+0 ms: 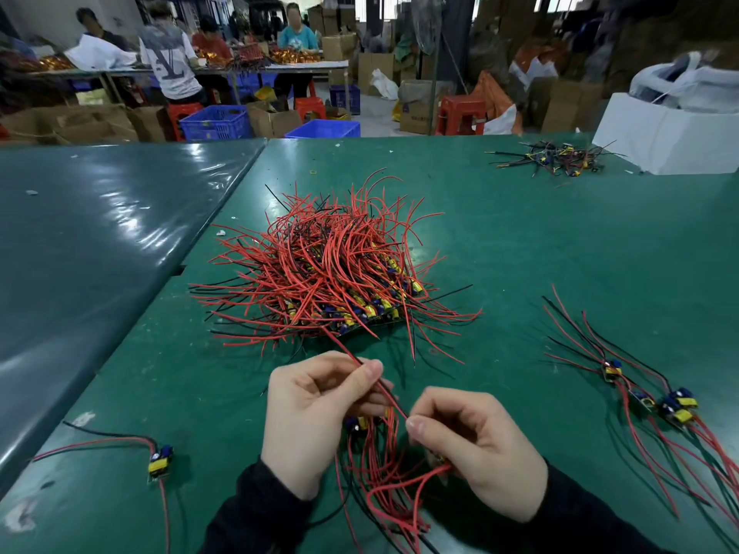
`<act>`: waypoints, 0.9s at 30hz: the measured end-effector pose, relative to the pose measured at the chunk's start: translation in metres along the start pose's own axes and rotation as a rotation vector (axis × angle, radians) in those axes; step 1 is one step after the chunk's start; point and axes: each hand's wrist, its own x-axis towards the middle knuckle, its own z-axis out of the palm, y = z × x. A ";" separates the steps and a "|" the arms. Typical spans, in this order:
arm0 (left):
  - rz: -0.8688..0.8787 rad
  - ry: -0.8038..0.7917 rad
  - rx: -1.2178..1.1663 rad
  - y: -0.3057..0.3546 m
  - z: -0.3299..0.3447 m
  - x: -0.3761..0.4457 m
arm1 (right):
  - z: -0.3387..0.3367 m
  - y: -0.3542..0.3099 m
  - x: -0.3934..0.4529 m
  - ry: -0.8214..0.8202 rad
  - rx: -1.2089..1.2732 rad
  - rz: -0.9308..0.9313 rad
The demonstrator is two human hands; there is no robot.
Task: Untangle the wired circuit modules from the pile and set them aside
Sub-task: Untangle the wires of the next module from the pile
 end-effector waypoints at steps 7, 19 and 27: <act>0.077 0.052 0.076 0.000 -0.002 -0.001 | 0.002 0.000 -0.001 -0.024 0.020 0.003; 0.231 0.135 0.274 -0.001 -0.008 0.001 | 0.002 -0.001 -0.004 -0.100 -0.029 -0.004; 0.177 0.134 0.064 0.008 -0.012 0.005 | 0.000 -0.002 -0.003 -0.126 0.014 0.028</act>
